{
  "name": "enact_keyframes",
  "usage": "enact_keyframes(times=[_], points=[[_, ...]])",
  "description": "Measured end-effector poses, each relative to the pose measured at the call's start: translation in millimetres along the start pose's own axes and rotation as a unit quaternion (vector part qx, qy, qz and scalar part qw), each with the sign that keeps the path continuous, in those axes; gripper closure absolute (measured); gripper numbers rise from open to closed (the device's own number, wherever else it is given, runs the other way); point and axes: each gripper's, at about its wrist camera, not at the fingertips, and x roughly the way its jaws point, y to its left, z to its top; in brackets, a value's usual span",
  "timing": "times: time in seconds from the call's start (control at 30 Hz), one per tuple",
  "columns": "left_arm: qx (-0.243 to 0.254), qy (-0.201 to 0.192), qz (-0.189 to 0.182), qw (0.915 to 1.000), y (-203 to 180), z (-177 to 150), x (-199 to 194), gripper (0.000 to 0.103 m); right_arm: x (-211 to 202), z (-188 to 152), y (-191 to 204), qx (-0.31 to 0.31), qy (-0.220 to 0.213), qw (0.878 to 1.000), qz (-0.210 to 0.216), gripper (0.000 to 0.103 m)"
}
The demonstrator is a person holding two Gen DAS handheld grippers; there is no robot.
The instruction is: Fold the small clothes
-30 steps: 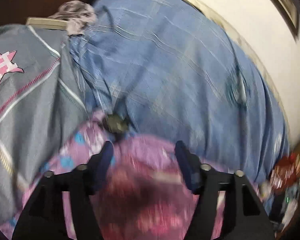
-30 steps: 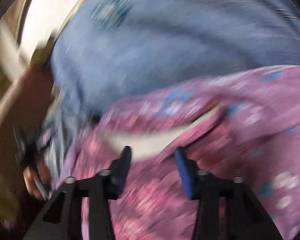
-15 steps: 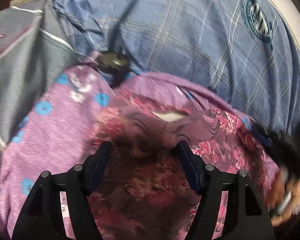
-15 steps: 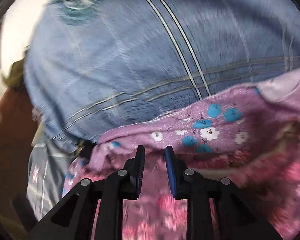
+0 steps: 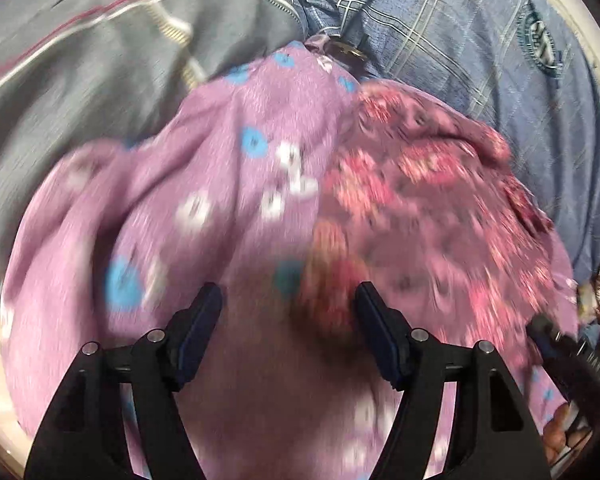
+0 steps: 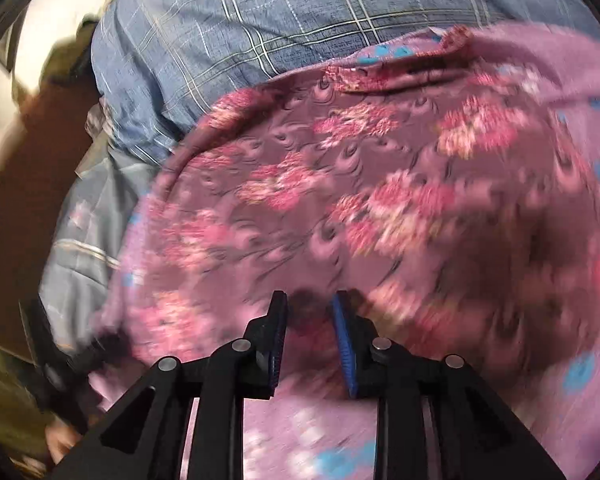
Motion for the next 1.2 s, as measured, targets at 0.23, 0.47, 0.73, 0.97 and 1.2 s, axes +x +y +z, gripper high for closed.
enact_keyframes(times=[0.23, 0.47, 0.73, 0.97, 1.2], points=[[-0.075, 0.042, -0.087, 0.9925, 2, -22, -7, 0.021, -49, -35, -36, 0.119, -0.052, 0.981, 0.143, 0.058], [-0.130, 0.044, -0.123, 0.9829, -18, -1, 14, 0.014, -83, -33, -135, 0.281, -0.089, 0.947, 0.125, 0.047], [-0.167, 0.032, -0.150, 0.9739, -36, 30, 38, 0.020, -41, -6, -155, 0.318, -0.102, 0.933, 0.131, 0.053], [-0.150, 0.006, -0.137, 0.9791, -44, 40, 31, 0.095, -56, 13, -140, 0.247, -0.141, 0.954, 0.094, 0.096], [-0.069, -0.049, -0.171, 0.9817, -60, 32, -44, 0.098, -142, 1, -94, 0.142, -0.198, 0.966, 0.085, 0.096]])
